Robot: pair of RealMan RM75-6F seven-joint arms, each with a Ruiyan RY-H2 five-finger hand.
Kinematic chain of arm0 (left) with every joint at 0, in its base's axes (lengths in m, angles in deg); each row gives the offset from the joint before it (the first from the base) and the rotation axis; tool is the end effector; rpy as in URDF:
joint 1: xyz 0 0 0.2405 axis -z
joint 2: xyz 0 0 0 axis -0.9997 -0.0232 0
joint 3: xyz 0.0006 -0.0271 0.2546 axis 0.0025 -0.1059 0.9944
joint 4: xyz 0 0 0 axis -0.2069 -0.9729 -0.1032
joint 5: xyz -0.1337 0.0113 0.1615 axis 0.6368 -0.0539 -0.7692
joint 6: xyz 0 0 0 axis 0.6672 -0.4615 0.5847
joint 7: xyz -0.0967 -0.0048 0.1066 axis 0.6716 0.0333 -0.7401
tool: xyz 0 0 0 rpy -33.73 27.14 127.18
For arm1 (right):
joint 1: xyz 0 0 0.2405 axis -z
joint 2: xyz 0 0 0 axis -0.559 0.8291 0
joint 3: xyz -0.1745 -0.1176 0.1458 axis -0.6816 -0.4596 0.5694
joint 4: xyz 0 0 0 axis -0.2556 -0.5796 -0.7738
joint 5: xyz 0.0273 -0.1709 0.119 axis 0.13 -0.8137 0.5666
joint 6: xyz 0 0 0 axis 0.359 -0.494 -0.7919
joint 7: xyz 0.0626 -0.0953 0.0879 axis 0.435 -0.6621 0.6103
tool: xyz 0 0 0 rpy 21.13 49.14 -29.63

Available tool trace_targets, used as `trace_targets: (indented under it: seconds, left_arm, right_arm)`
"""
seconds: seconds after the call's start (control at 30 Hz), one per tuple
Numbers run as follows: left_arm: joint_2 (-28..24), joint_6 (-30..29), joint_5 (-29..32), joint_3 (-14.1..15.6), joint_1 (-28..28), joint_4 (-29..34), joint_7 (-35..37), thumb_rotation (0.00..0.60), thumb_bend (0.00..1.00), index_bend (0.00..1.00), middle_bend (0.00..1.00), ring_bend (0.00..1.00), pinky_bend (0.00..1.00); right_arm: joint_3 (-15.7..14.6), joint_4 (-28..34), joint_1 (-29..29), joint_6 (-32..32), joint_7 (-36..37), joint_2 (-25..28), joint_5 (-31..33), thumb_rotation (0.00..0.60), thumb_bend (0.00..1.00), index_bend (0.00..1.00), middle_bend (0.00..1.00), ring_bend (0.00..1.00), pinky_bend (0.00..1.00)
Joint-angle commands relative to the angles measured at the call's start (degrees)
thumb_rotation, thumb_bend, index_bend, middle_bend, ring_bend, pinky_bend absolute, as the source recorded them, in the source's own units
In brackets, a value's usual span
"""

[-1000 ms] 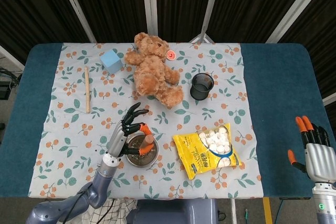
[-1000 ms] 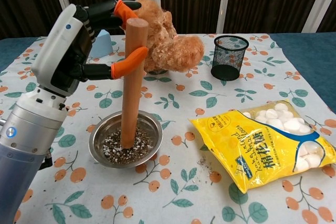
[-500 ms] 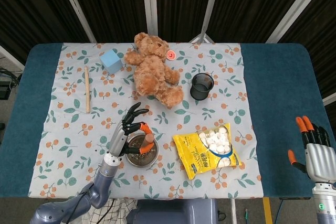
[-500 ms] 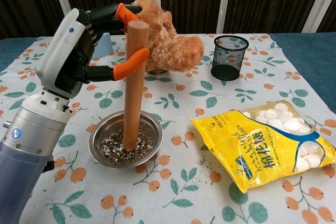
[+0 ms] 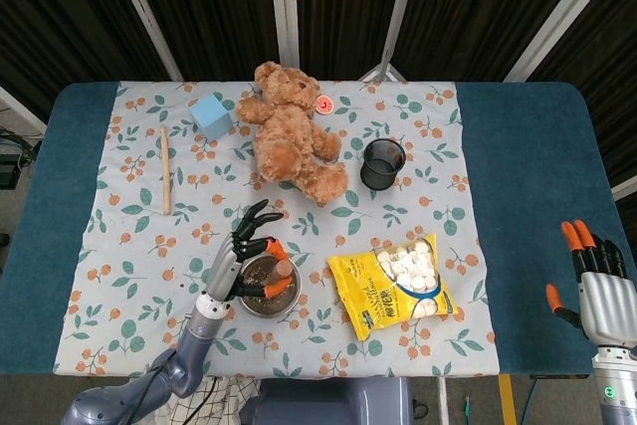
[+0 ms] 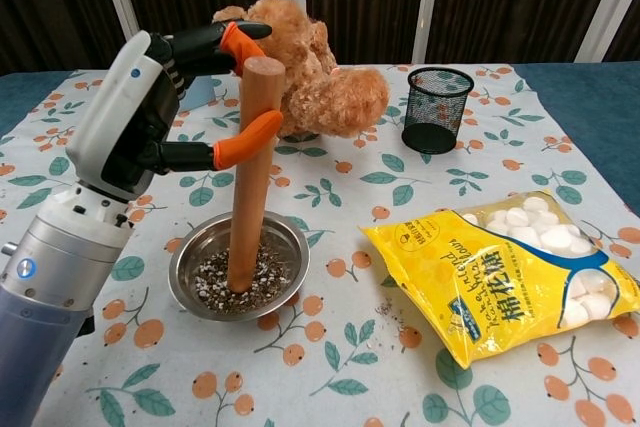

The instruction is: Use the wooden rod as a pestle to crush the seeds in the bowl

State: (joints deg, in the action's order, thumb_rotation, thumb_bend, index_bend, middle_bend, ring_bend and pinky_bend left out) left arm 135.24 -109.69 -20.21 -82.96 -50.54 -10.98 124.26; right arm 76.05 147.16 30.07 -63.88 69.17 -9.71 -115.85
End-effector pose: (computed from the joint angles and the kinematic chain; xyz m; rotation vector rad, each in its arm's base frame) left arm -0.1113 0.2766 -0.0773 -1.4076 -1.0814 -2.3279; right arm -0.3164 -0.1850 0.1598 1.2862 -0.9214 0.8333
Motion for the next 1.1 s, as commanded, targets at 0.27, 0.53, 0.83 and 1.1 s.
trace_targets:
  seconds: [0.27, 0.53, 0.83, 1.1]
  left_arm:
    - [-2.1, -1.3, -0.1, -1.9, 2.3, 4.7, -2.3, 0.6, 0.8, 0.59, 0.67, 0.18, 0.06]
    - [-5.9, -1.5, -0.7, -2.5, 3.1, 11.0, -6.6, 0.6, 0.8, 0.59, 0.67, 0.18, 0.06]
    - [-12.4, -1.0, -2.2, -3.9, 4.6, 19.1, -12.6, 0.6, 0.8, 0.59, 0.67, 0.18, 0.06]
    - [-21.1, 1.5, -2.9, -3.7, 4.5, 24.1, -17.4, 0.6, 0.8, 0.59, 0.67, 0.18, 0.06]
  right_arm:
    - [0.0, 0.1, 0.0, 0.1, 0.1, 0.1, 0.1, 0.6, 0.42, 0.0, 0.0, 0.0, 0.0]
    - [0.0, 0.1, 0.1, 0.1, 0.3, 0.1, 0.0, 0.6, 0.42, 0.0, 0.0, 0.0, 0.0]
    - [-0.1, 0.0, 0.1, 0.0, 0.4, 0.2, -0.2, 0.6, 0.42, 0.0, 0.0, 0.0, 0.0]
    - [-0.1, 0.0, 0.1, 0.0, 0.5, 0.2, -0.2, 0.6, 0.42, 0.0, 0.0, 0.0, 0.0]
